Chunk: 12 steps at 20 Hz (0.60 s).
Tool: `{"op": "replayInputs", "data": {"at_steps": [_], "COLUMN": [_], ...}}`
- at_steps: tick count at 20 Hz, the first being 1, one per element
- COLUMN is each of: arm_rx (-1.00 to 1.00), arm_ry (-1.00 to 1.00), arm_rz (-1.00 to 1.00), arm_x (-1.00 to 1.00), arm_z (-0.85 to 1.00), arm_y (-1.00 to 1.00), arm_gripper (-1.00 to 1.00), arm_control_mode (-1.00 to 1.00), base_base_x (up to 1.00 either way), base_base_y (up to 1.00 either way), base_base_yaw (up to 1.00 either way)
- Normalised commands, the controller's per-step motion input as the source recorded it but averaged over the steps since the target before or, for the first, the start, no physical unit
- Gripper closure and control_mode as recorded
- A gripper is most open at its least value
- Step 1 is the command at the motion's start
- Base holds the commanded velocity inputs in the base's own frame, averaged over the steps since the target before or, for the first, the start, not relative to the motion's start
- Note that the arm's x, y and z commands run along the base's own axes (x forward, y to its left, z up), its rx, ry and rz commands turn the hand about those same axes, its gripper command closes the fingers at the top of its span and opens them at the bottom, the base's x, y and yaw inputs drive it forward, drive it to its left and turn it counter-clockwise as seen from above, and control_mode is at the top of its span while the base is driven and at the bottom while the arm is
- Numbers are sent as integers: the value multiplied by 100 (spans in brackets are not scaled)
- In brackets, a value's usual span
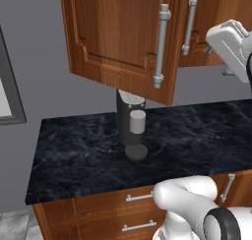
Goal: Move the bowls from the cabinet to the plates on the dining table.
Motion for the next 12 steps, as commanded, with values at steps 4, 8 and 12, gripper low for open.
{"op": "replayInputs", "data": {"at_steps": [4,8,12], "arm_rx": [13,14,10], "arm_ry": [0,0,1], "arm_rz": [6,4,0], "arm_x": [61,51,38], "arm_z": [-33,-32,-20], "arm_y": [0,1,13], "arm_gripper": [-100,-100,-100], "arm_control_mode": [-100,-100,-100], "base_base_x": [0,0,0], "base_base_y": [0,0,0], "base_base_yaw": [0,0,0]}}
